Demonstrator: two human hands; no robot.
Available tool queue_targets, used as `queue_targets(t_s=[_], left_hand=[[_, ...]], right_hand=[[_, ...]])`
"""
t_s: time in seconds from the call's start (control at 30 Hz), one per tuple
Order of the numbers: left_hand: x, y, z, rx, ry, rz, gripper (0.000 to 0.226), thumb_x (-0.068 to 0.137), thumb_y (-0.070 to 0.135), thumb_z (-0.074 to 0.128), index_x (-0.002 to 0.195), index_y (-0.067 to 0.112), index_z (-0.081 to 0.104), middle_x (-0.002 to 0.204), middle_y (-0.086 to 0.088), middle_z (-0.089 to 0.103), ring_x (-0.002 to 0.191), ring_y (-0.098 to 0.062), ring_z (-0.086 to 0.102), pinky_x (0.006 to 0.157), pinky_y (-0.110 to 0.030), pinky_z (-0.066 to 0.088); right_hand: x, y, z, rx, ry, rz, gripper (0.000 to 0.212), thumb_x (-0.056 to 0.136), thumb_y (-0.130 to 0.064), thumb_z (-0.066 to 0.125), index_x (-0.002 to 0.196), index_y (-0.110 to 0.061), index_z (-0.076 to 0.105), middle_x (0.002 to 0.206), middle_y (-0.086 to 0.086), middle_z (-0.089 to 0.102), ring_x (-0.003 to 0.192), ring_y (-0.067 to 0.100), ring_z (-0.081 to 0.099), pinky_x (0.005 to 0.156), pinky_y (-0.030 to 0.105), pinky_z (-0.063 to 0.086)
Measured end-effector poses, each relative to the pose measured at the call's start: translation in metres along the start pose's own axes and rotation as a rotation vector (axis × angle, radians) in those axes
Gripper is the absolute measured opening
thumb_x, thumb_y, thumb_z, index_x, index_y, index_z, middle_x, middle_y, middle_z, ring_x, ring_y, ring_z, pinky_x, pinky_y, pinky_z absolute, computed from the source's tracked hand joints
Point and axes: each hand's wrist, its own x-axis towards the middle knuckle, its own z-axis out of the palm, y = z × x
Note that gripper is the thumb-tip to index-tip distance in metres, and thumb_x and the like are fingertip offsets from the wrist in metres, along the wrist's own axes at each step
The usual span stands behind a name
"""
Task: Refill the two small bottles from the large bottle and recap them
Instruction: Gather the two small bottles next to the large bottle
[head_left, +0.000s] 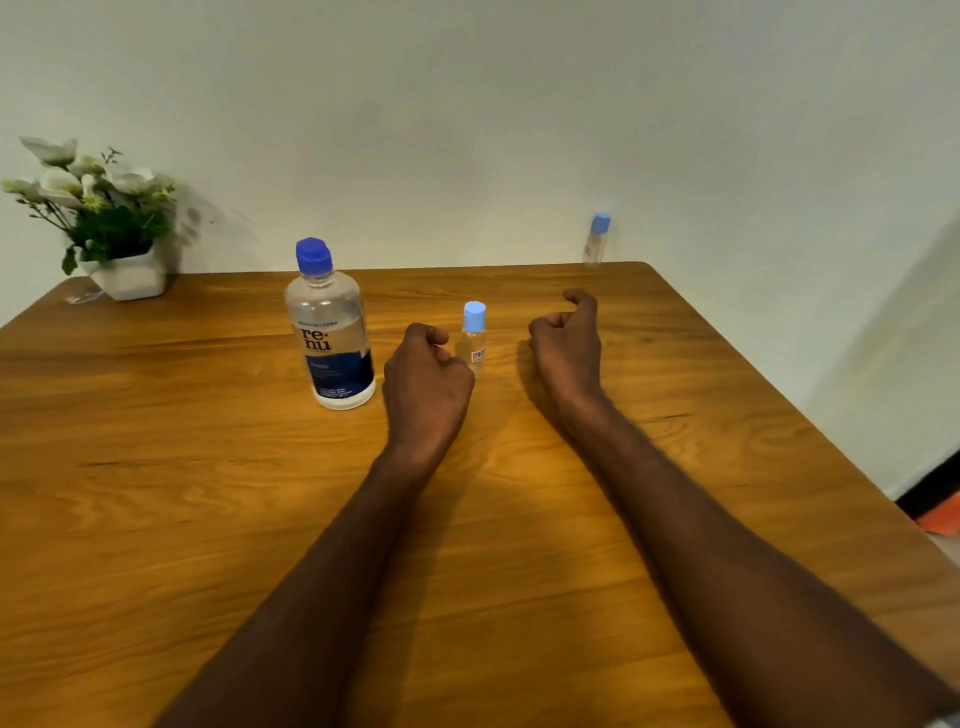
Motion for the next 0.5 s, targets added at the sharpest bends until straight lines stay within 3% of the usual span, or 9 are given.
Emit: queue_targets(t_s=[0.13,0.3,0.4,0.5], left_hand=[[0.002,0.0,0.001,-0.014,-0.022,-0.002,0.033,0.093,0.01,0.06,0.126,0.013,0.063,0.096,0.004,0.065,0.086,-0.016,0.065,0.076,-0.042,0.059],[0.007,-0.002,0.004,0.011,-0.109,0.002,0.054,0.089,0.02,0.071,0.14,0.021,0.056,0.128,0.003,0.064,0.105,-0.019,0.066,0.09,-0.047,0.058],[0.01,-0.004,0.009,0.079,-0.177,0.045,0.073,0.086,0.031,0.076,0.152,0.026,0.045,0.145,0.002,0.053,0.118,-0.019,0.06,0.096,-0.042,0.054],[0.016,-0.006,0.012,0.109,-0.177,0.071,0.077,0.086,0.038,0.078,0.153,0.026,0.043,0.148,0.001,0.051,0.123,-0.018,0.056,0.096,-0.037,0.049]], right_hand=[[0.007,0.003,-0.002,-0.005,0.051,0.0,0.054,0.097,-0.01,0.061,0.148,-0.018,0.045,0.122,0.008,0.061,0.109,0.022,0.062,0.095,0.039,0.057],[0.044,0.008,-0.007,-0.093,0.151,0.011,0.062,0.097,-0.015,0.065,0.153,-0.014,0.039,0.151,0.011,0.044,0.13,0.026,0.053,0.109,0.043,0.049],[0.082,0.011,-0.01,-0.189,0.198,0.025,0.065,0.097,-0.018,0.067,0.155,-0.013,0.036,0.153,0.011,0.042,0.131,0.028,0.053,0.109,0.041,0.048],[0.124,0.015,-0.012,-0.252,0.22,0.042,0.066,0.096,-0.023,0.071,0.153,-0.012,0.039,0.15,0.012,0.046,0.133,0.03,0.052,0.108,0.04,0.047]])
